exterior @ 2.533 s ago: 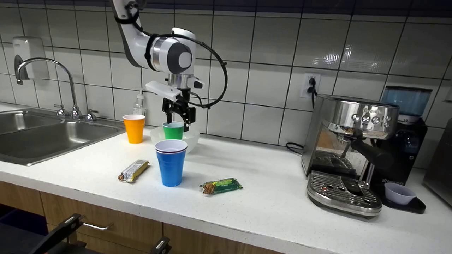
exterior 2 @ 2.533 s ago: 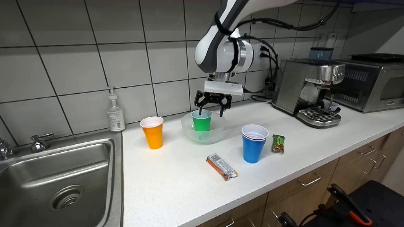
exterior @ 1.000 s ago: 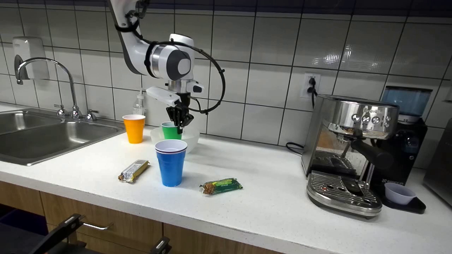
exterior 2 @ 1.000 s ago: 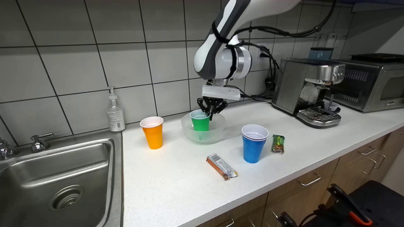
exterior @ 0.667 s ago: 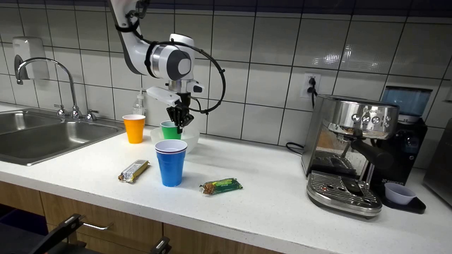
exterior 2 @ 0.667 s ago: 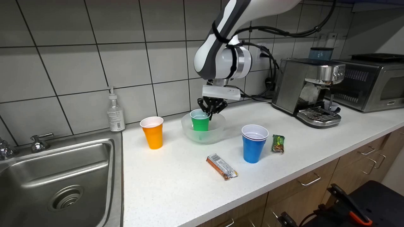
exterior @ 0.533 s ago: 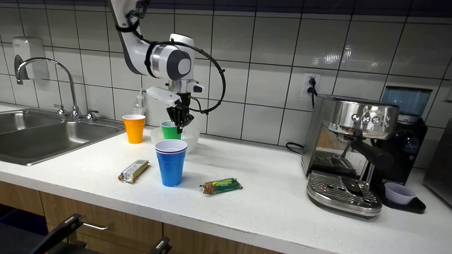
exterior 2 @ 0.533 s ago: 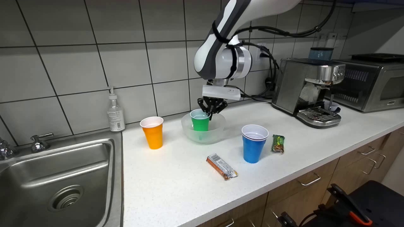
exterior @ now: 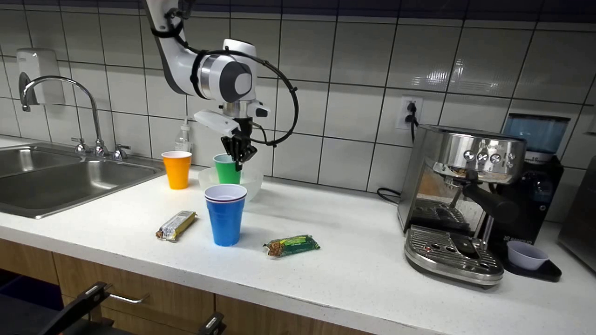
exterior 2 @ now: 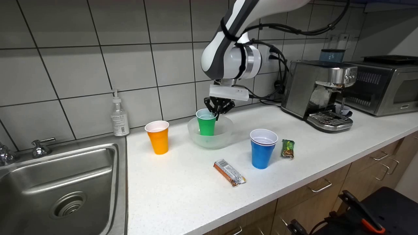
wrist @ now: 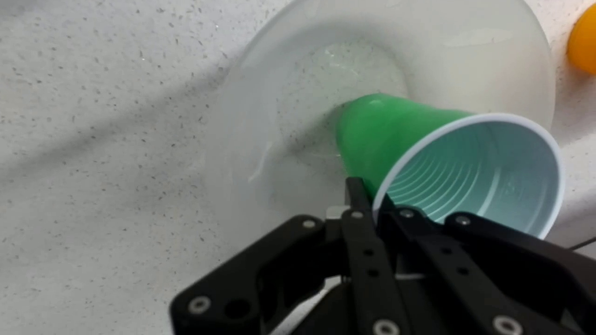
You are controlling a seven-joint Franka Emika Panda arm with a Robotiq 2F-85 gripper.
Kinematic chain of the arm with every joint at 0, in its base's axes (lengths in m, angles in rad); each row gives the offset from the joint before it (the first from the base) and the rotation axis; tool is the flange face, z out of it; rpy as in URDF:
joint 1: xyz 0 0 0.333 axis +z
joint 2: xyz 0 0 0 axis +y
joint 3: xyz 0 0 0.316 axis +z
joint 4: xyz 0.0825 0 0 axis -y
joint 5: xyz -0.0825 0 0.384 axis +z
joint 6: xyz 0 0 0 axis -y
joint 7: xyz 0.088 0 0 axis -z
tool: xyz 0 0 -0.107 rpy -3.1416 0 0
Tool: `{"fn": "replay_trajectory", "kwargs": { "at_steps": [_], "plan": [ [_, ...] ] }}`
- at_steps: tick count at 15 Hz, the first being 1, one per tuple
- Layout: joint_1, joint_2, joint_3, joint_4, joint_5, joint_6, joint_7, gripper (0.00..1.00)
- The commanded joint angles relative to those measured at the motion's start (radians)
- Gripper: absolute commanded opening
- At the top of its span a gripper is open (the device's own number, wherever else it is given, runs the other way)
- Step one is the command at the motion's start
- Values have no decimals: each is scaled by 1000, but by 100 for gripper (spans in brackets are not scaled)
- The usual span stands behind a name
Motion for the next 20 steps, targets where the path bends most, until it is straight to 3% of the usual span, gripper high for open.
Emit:
{"fn": "replay_trajectory", "kwargs": {
  "at_steps": [1, 20],
  "plan": [
    [-47, -90, 51, -74, 43, 5, -89, 1],
    [-99, -331, 66, -315, 167, 58, -363, 1]
  ]
}}
